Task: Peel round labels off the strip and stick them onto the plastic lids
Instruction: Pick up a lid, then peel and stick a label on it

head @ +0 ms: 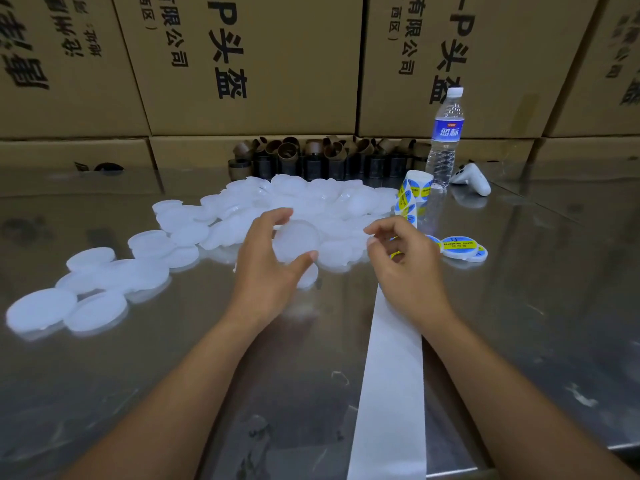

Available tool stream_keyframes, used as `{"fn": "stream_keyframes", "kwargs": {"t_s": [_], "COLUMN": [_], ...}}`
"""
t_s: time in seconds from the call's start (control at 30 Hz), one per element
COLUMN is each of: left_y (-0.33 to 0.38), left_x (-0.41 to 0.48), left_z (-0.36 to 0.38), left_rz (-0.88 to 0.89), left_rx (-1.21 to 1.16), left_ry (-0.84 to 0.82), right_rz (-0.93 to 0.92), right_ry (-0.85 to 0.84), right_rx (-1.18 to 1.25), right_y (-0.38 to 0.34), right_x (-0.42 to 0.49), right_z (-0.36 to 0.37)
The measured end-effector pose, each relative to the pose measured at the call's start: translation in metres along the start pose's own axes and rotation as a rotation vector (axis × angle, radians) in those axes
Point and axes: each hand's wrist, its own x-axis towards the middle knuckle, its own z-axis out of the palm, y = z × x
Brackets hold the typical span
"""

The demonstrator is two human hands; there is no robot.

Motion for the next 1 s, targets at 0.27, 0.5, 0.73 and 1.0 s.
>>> {"fn": "stream_keyframes", "kwargs": {"t_s": [0.27,0.5,0.73,1.0], "left_y": [0.017,0.024,0.021,0.024], "left_x": [-0.014,-0.012,-0.003,-0.007], "left_z": [0.01,0.009,0.003,0.004], "left_rz": [0.3,-0.017,-0.648,-0.65], "left_rx": [-0.055,-0.351,-0.864,-0.888], "left_ry": [-0.172,-0.229,-0.366,-0.566], "right_rz": [0.244,0.319,0.089,-0.213], "right_ry": [-0.241,-0.228,-0.259,-0.137], "right_rx": [0.282,0.396,0.301,-0.071], "right_y": [-0.006,-0.006,-0.008,-0.008], "right_x": [0.003,0.005,0.001,-0.008], "right_z": [0.0,0.0,0.002,0.003]}}
